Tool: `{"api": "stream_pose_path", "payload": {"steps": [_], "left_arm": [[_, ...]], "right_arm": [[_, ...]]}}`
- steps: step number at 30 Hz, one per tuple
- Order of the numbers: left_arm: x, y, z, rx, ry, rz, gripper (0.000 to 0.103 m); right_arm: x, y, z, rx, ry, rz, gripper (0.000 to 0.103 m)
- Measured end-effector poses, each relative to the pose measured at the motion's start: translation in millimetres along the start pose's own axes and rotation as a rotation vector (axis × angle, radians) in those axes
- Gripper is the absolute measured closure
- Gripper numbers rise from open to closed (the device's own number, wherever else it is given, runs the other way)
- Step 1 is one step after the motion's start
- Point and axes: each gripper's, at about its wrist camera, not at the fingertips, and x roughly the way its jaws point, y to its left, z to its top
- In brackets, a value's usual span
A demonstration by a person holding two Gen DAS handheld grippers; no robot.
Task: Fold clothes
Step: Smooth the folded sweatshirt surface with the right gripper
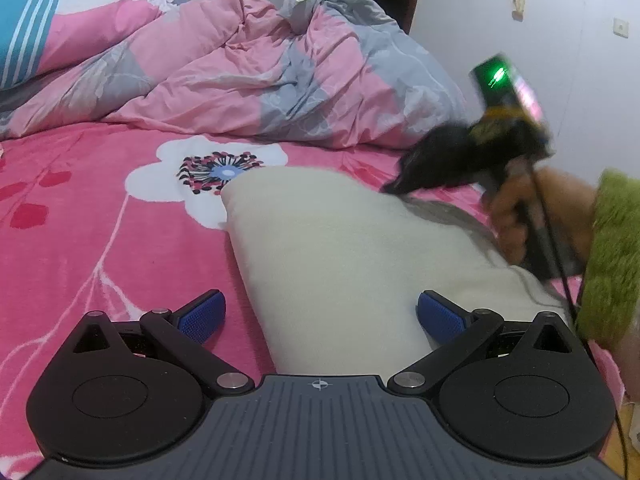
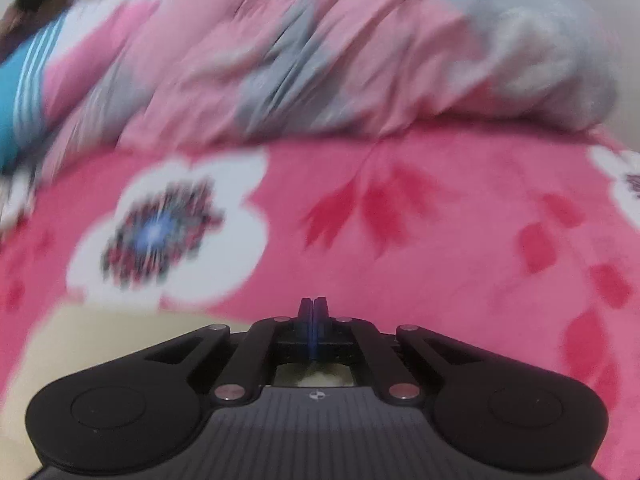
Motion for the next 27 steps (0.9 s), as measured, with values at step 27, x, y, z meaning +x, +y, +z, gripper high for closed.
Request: {"api": "stream_pose_path", "payload": {"steps": [27], "left_arm": [[-28.1,-0.4,1.5,-0.02,-0.126,0.066,0.0]], "right_arm": [[-133.3,25.7,-103.8,-0.146,-0.127,-0.042,0.096]]}}
